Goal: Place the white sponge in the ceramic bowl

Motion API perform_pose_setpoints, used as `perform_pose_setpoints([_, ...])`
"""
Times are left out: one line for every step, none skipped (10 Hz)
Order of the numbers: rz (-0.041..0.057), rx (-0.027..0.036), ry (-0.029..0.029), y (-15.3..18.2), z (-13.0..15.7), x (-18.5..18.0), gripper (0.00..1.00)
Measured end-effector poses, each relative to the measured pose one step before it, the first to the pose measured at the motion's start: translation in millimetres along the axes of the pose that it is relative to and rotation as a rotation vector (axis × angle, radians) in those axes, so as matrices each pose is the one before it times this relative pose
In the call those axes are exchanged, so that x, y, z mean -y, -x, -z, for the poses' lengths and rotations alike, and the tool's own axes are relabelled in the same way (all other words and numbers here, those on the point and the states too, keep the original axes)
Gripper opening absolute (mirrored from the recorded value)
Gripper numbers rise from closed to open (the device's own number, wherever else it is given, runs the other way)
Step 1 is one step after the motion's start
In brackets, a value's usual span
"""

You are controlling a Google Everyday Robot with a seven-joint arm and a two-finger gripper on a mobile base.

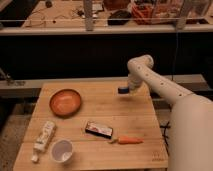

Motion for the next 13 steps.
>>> perform_pose_setpoints([0.0198,-0.01008,-0.01378,11.79,9.46,3.6,0.0])
perform_pose_setpoints([0.01615,-0.00641,-0.00952,8.63,6.44,3.22,0.0])
perform_pose_setpoints([0.01771,-0.00717,-0.01079,8.61,6.16,2.87,0.0])
perform_pose_setpoints([0.0082,-0.00819,-0.00608,4.48,1.97,0.77,0.0])
perform_pose_setpoints([0.00171,-0.00595,-0.00803,2.48,2.96,0.73,0.0])
perform_pose_setpoints([0.00493,-0.00609,-0.00767,7.34,4.52,1.85,0.0])
perform_pose_setpoints([0.01175,-0.00342,-0.00636,9.69,2.55,2.82,0.0])
perform_pose_setpoints([0.00726,-0.00789,-0.00959,1.82,4.52,2.18,0.0])
perform_pose_setpoints([0.0051,-0.00579,-0.0071,3.19,3.9,1.85,0.0])
perform_pose_setpoints([0.01079,-0.01013,-0.01218,9.53,5.73,3.87,0.0])
perform_pose_setpoints([0.01048,-0.00553,-0.01334,10.27,5.8,4.16,0.0])
perform_pose_setpoints([0.00704,-0.00634,-0.00889,6.24,4.24,3.19,0.0])
perform_pose_setpoints([0.0072,-0.00607,-0.00947,6.48,3.99,3.47,0.0])
